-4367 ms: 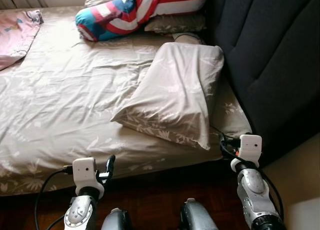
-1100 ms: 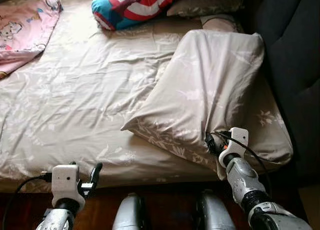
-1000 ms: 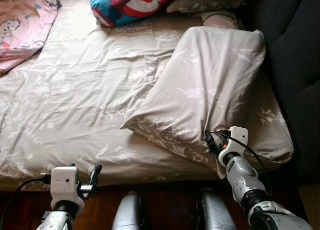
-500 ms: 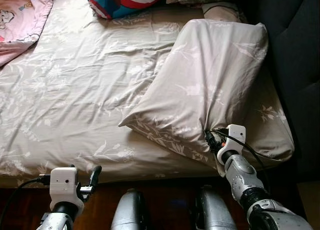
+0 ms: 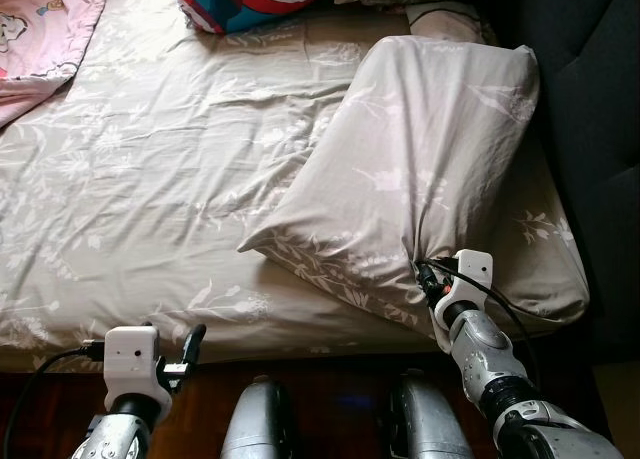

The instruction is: Clean up the room

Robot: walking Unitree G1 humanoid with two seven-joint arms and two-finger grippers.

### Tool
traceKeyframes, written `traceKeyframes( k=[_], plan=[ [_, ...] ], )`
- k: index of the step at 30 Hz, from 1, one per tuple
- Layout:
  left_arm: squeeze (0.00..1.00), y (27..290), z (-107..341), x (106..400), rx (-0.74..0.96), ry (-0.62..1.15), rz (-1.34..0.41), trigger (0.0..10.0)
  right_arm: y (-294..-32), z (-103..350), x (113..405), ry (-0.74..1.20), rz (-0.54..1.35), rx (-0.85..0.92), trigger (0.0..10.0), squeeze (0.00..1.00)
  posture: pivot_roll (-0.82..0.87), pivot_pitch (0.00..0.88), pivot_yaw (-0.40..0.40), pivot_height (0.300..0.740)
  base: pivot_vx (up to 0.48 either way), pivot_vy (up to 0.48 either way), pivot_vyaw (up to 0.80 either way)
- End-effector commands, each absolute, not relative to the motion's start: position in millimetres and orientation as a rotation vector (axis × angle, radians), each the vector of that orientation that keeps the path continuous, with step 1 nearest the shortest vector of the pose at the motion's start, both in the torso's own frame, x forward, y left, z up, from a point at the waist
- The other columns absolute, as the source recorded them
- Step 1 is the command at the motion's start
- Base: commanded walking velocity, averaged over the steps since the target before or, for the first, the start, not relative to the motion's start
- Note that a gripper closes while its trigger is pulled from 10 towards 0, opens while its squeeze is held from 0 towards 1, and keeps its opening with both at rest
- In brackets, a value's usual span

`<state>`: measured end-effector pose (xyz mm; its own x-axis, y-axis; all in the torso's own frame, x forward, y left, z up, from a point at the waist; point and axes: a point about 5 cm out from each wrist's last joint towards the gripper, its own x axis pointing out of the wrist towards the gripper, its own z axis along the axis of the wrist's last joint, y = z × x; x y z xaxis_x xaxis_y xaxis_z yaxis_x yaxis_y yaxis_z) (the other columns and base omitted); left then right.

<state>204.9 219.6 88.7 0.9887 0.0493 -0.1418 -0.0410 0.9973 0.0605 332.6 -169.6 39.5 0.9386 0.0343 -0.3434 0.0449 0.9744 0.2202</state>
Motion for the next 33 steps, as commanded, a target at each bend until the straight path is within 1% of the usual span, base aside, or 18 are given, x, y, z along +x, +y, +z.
traceKeyframes(
  k=[1, 9, 10, 12, 13, 14, 15, 16, 18, 21, 22, 23, 25, 27, 29, 32, 33],
  plan=[
    [0.00, 224.4, 79.9, 198.7, 0.070, 0.181, 0.068, 10.0, -164.3, 1.0, 303.1, 0.535, -0.023, 0.238, 0.0, 0.00, 0.13, 0.330, 0.087, 0.647, 0.000, 0.000, 0.00],
    [0.00, 224.1, 79.6, 199.3, 0.070, 0.181, 0.068, 10.0, -164.6, 0.6, 302.6, 0.535, -0.025, 0.237, 0.0, 0.00, 0.13, 0.330, 0.087, 0.647, 0.000, 0.000, 0.00],
    [0.00, 224.0, 76.7, 205.2, 0.068, 0.177, 0.074, 10.0, -170.0, -2.9, 298.9, 0.548, -0.061, 0.219, 0.0, 0.00, 0.10, 0.258, 0.065, 0.647, 0.000, 0.000, 0.00],
    [0.00, 224.3, 73.0, 212.4, 0.066, 0.172, 0.081, 10.0, -178.3, -7.1, 293.8, 0.563, -0.116, 0.203, 0.0, 0.00, 0.10, 0.249, 0.065, 0.647, 0.000, 0.000, 0.00],
    [0.00, 224.3, 73.0, 212.4, 0.066, 0.172, 0.081, 10.0, -178.3, -7.1, 293.8, 0.563, -0.116, 0.203, 0.0, 0.00, 0.10, 0.249, 0.065, 0.647, 0.000, 0.000, 0.00],
    [0.00, 226.0, 71.6, 214.8, 0.067, 0.171, 0.087, 10.0, -195.0, -7.4, 290.7, 0.559, -0.199, 0.178, 0.0, 0.00, 0.09, 0.217, 0.062, 0.647, 0.000, 0.000, 0.00],
    [0.00, 226.8, 71.3, 216.0, 0.068, 0.170, 0.089, 10.0, -203.7, -6.2, 290.0, 0.554, -0.237, 0.161, 0.0, 0.00, 0.08, 0.214, 0.060, 0.647, 0.000, 0.000, 0.00],
    [0.00, 227.1, 70.8, 217.3, 0.069, 0.170, 0.091, 10.0, -209.2, -5.2, 289.7, 0.552, -0.261, 0.151, 0.0, 0.00, 0.08, 0.210, 0.057, 0.647, 0.000, 0.000, 0.00],
    [0.00, 227.2, 70.4, 218.3, 0.069, 0.170, 0.091, 10.0, -211.5, -4.7, 289.7, 0.550, -0.271, 0.146, 0.0, 0.00, 0.08, 0.210, 0.057, 0.647, 0.000, 0.000, 0.00],
    [0.00, 228.9, 69.0, 221.6, 0.069, 0.168, 0.096, 10.0, -243.8, 3.6, 287.0, 0.516, -0.403, 0.094, 0.0, 0.00, 0.05, 0.188, 0.054, 0.647, 0.000, 0.000, 0.00],
    [0.00, 228.9, 69.0, 221.6, 0.069, 0.168, 0.096, 10.0, -243.8, 3.6, 287.0, 0.516, -0.403, 0.094, 0.0, 0.00, 0.05, 0.188, 0.054, 0.647, 0.000, 0.000, 0.00],
    [0.00, 228.5, 68.3, 222.8, 0.068, 0.165, 0.095, 10.0, -259.3, 8.3, 284.9, 0.496, -0.467, 0.073, 0.0, 0.00, 0.04, 0.175, 0.051, 0.647, 0.000, 0.000, 0.00],
    [0.00, 228.5, 68.3, 222.8, 0.068, 0.165, 0.095, 10.0, -259.3, 8.3, 284.9, 0.496, -0.467, 0.073, 0.0, 0.00, 0.04, 0.175, 0.051, 0.647, 0.000, 0.000, 0.00],
    [0.00, 227.4, 66.4, 225.8, 0.065, 0.160, 0.094, 10.0, -295.6, 22.5, 278.3, 0.439, -0.614, 0.016, 0.0, 0.00, 0.02, 0.152, 0.050, 0.647, 0.000, 0.000, 0.00],
    [0.00, 227.2, 64.5, 228.5, 0.063, 0.152, 0.094, 10.0, -319.6, 34.8, 272.7, 0.392, -0.712, -0.036, 0.0, 0.00, 0.01, 0.141, 0.050, 0.647, 0.000, 0.000, 0.00],
    [0.00, 227.8, 62.5, 230.9, 0.063, 0.144, 0.095, 10.0, -339.8, 48.3, 267.8, 0.345, -0.801, -0.095, 0.0, 0.00, 0.01, 0.130, 0.049, 0.647, 0.000, 0.000, 0.00],
    [0.00, 228.1, 62.4, 231.3, 0.064, 0.144, 0.095, 10.0, -343.0, 50.5, 267.1, 0.339, -0.814, -0.105, 0.0, 0.00, 0.01, 0.130, 0.049, 0.647, 0.000, 0.000, 0.00]
  ],
)
